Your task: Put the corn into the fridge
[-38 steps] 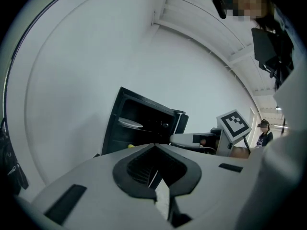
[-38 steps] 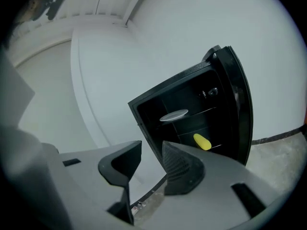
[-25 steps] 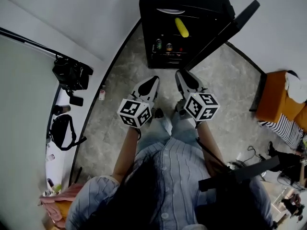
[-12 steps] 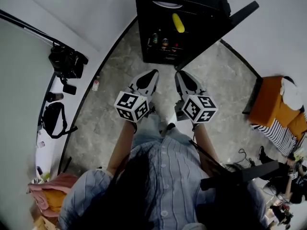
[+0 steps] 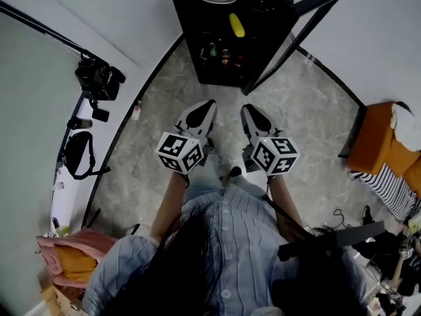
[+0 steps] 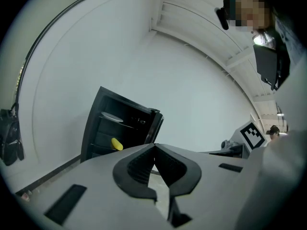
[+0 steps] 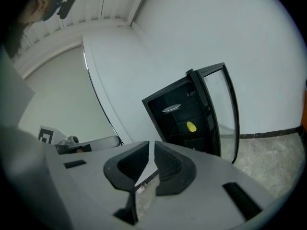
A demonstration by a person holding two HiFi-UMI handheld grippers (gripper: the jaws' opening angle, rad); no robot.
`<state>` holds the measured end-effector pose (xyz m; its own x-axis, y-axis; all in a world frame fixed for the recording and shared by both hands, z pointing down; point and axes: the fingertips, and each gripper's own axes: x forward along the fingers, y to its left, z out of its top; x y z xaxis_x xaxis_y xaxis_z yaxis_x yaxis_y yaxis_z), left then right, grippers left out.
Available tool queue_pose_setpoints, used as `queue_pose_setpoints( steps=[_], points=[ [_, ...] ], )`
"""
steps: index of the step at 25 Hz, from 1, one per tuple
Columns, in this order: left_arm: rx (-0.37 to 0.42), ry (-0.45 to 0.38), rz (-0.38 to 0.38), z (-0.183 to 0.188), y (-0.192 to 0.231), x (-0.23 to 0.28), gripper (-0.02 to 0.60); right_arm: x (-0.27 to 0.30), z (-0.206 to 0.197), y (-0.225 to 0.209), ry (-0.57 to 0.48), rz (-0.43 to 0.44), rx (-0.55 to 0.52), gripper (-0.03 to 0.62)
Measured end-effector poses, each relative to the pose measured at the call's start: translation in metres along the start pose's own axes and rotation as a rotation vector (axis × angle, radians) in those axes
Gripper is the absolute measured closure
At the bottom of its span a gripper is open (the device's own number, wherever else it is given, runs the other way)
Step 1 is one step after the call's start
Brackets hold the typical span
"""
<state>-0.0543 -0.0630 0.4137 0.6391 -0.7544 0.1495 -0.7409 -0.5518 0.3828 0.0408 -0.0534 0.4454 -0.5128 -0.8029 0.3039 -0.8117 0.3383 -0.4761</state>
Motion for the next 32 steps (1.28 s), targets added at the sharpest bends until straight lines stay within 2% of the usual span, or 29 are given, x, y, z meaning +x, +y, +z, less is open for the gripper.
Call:
queue_pose_setpoints(
  steps=[9,17,32],
  points=[
    [-0.008,-0.053,0.025,-0.014,-0.058,-0.032,0.574,-0.069,-0.018,0.001,-0.007,0.053,-0.022,0.551],
    [0.066,-0.061,0.036,-0.029,-0.106,-0.057,0.574,-0.117,-0.026,0.014,-0.035,0.097,-0.054,0.553],
    [0.109,-0.063,0.058,-0.046,-0.14,-0.096,0.574,-0.167,-0.039,0.04,-0.074,0.127,-0.128,0.557]
  ],
)
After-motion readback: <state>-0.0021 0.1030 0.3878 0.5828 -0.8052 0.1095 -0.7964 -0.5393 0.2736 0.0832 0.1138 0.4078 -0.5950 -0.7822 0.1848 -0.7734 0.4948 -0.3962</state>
